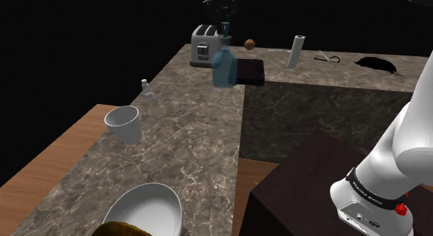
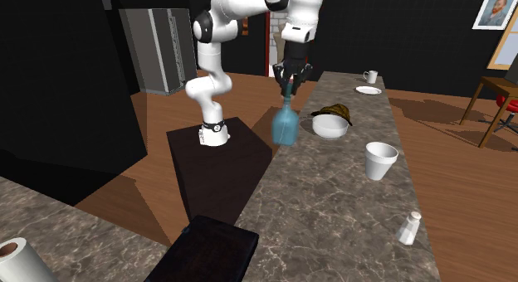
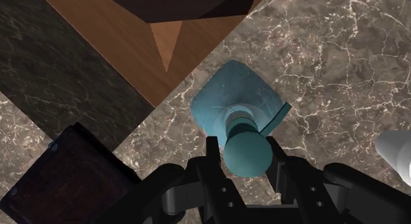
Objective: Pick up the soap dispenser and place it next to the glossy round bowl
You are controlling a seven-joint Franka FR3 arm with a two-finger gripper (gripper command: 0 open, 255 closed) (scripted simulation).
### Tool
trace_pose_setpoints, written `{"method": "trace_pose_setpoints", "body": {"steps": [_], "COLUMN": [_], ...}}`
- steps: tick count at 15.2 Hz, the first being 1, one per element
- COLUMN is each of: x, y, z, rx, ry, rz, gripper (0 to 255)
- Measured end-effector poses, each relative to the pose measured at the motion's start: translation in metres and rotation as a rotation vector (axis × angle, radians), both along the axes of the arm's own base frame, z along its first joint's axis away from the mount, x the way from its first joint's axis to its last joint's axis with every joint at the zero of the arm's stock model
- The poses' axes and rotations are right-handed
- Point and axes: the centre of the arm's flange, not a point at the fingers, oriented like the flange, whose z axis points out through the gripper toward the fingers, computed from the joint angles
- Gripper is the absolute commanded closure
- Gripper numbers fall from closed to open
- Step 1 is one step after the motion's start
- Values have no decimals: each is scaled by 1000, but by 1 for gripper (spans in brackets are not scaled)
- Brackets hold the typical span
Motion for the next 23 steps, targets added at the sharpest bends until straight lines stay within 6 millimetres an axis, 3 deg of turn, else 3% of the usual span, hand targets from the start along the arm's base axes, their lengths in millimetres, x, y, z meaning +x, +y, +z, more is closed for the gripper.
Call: {"method": "trace_pose_setpoints", "body": {"steps": [20,23], "x": [-113,-121], "y": [217,227], "z": [97,91], "rx": [0,-1], "ry": [-1,1], "rz": [1,0], "gripper": [255,255]}}
